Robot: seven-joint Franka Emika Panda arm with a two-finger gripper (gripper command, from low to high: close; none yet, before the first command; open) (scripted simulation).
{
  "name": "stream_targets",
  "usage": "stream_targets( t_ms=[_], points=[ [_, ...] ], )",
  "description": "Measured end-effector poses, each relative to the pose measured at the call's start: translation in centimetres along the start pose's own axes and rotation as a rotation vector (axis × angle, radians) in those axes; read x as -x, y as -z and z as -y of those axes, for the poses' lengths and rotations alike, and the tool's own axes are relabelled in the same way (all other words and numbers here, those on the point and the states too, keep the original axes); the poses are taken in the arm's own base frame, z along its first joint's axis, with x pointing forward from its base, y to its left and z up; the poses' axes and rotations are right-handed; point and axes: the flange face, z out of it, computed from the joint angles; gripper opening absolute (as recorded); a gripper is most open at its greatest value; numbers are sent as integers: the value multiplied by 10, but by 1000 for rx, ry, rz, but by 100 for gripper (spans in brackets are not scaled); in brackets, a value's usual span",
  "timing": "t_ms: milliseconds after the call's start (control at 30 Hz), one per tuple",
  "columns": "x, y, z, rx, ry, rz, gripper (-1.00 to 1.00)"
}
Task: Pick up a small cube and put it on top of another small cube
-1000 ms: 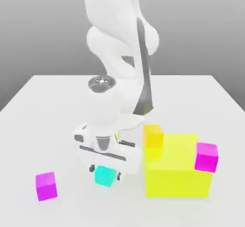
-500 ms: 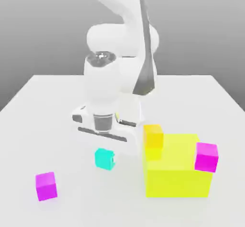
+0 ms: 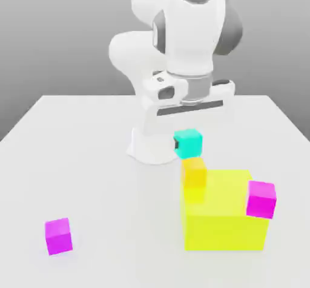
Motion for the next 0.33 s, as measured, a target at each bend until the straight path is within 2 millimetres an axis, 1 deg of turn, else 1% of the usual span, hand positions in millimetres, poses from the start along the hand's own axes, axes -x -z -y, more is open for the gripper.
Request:
stream_targets(
  t_ms=[67, 200, 233, 333],
  points=[
    [4, -10, 3, 0, 33, 0, -100],
    [5, -49, 4, 2, 44, -1, -100],
    [6, -55, 3, 2, 44, -1, 100],
    [6, -55, 3, 2, 44, -1, 100]
  ],
)
